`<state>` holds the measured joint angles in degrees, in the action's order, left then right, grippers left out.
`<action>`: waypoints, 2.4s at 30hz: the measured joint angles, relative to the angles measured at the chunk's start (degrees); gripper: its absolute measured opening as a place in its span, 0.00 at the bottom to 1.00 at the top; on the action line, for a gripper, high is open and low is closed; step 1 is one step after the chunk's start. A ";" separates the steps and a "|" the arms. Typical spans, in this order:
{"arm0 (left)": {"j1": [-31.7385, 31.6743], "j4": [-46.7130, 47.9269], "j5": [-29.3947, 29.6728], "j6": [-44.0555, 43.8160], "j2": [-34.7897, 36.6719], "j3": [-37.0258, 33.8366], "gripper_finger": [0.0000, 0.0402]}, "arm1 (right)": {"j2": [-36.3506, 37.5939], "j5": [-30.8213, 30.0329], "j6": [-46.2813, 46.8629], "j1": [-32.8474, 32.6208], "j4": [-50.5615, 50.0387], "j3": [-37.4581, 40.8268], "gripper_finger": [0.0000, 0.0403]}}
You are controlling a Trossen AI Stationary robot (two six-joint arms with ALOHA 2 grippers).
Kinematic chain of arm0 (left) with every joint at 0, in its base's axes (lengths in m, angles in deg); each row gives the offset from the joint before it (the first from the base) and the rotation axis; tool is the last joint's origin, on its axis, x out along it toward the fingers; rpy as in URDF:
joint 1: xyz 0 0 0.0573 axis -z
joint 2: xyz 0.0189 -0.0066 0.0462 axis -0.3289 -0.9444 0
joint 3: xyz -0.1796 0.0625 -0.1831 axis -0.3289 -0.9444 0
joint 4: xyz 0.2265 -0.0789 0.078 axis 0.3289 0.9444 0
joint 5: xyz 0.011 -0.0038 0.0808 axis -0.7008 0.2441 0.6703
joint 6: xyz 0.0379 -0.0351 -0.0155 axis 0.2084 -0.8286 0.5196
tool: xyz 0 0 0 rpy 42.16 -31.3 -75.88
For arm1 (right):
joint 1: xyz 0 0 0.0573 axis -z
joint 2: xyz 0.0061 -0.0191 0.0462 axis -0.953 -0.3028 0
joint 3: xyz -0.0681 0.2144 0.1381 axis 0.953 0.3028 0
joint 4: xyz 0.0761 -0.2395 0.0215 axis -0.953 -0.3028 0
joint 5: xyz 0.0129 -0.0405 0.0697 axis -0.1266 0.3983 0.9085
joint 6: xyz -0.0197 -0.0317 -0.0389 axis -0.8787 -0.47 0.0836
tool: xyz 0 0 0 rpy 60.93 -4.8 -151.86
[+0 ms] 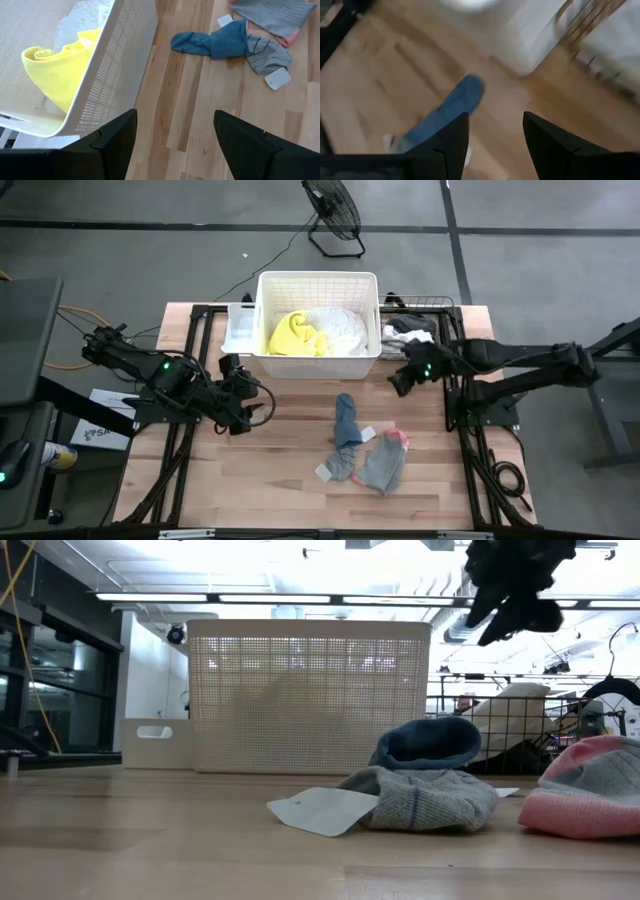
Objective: Pick & Place Cloths
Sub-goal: Put the pink and gray sock into the white bin
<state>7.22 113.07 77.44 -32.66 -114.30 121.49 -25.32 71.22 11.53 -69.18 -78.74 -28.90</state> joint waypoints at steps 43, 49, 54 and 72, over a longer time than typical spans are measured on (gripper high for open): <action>8.08 -36.70 7.27 12.45 21.05 -26.36 0.64 | -25.79 -18.54 54.11 -46.64 4.26 0.00 0.44; 8.08 -47.61 5.21 12.05 30.40 -37.73 0.64 | -28.07 -22.49 57.23 -48.39 8.83 0.00 0.44; 8.10 -51.87 4.95 11.85 33.93 -43.41 0.64 | -30.84 -21.55 58.15 -48.34 10.61 -0.02 0.44; 8.13 -52.66 1.48 10.59 34.53 -44.72 0.64 | -31.50 -10.74 66.90 -48.94 -2.66 -0.02 0.44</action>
<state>15.34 60.41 78.92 -22.07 -79.77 76.77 -56.82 60.48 78.43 -118.12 -81.39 -28.92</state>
